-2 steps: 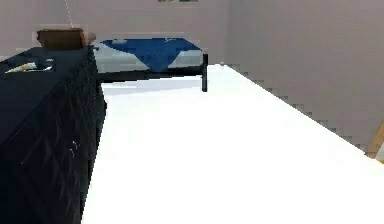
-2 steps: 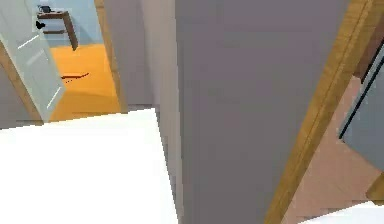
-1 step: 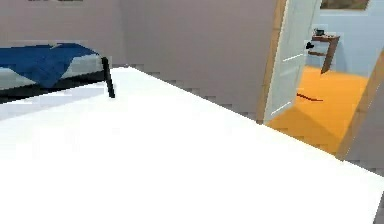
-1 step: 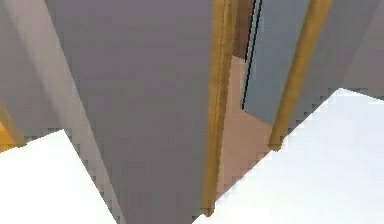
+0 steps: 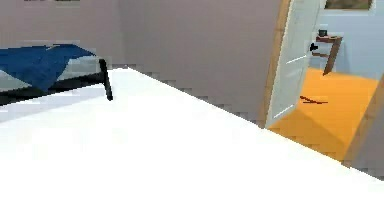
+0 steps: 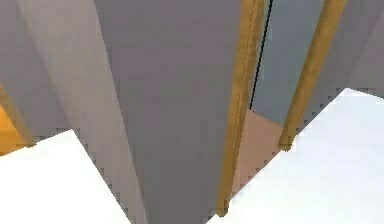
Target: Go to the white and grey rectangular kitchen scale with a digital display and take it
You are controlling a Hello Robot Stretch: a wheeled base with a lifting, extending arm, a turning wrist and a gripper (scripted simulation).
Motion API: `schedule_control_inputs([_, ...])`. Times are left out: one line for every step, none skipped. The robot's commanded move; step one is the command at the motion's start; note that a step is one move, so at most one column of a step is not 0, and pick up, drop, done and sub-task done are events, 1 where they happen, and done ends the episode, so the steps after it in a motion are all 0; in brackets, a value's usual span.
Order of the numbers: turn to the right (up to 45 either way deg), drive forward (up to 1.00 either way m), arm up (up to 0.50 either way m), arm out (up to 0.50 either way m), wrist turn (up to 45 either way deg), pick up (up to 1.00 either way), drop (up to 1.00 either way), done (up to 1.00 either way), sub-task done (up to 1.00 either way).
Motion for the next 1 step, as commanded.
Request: schedule_control_inputs([27.0,0.00,0.00,0.00,0.0,0.00,0.00,0.00,0.00])
